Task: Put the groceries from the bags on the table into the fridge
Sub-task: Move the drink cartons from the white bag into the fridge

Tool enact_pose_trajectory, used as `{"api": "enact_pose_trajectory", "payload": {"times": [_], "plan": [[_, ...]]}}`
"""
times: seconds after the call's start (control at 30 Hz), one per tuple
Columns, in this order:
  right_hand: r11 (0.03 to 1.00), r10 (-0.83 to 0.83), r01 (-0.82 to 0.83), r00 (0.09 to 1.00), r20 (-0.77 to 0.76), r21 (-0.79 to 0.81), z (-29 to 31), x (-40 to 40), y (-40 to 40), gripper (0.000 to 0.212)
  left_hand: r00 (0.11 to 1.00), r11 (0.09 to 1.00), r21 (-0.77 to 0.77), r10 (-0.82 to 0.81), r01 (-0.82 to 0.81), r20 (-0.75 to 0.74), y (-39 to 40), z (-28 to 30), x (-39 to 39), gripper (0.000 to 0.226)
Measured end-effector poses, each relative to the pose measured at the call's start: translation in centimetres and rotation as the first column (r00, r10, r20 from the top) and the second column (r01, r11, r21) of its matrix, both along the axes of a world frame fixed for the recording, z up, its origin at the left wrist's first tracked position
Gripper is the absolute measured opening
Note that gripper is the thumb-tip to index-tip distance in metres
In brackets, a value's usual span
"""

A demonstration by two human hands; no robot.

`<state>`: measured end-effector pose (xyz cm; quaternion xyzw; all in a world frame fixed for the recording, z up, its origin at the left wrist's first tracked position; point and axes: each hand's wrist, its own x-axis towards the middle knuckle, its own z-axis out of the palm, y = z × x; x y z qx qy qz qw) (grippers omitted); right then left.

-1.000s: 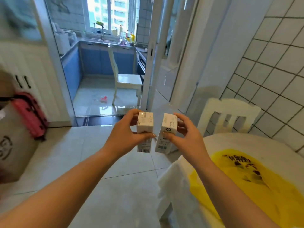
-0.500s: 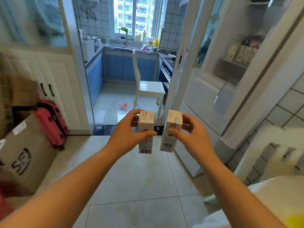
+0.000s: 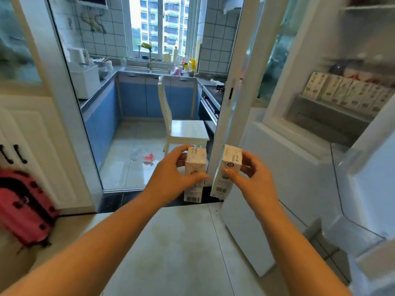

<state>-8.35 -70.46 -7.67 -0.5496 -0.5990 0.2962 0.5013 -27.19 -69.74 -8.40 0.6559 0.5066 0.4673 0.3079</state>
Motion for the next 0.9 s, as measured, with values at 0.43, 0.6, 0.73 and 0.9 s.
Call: {"api": "enact_pose_trajectory", "payload": {"times": [0.43, 0.6, 0.73, 0.9], "plan": [[0.907, -0.402, 0.405, 0.914, -0.047, 0.118, 3.1, 7.4, 21.8, 0.048, 0.913, 0.911, 0.067, -0.408, 0.406, 0.019, 30.6, 3.5, 9.4, 0.056], [0.817, -0.554, 0.558, 0.830, -0.067, 0.147, 4.6, 11.3, 26.8, 0.046, 0.806, 0.806, 0.083, -0.590, 0.586, 0.047, 38.8, 5.4, 15.1, 0.059], [0.753, -0.635, 0.640, 0.768, -0.088, 0.153, 5.7, 14.7, 29.8, 0.051, 0.738, 0.738, 0.084, -0.674, 0.669, 0.043, 43.3, 6.3, 20.1, 0.062], [0.675, -0.695, 0.715, 0.699, -0.169, 0.183, 6.7, 20.5, 34.9, 0.053, 0.689, 0.687, 0.108, -0.724, 0.718, 0.028, 48.5, 7.3, 27.2, 0.054]]}}
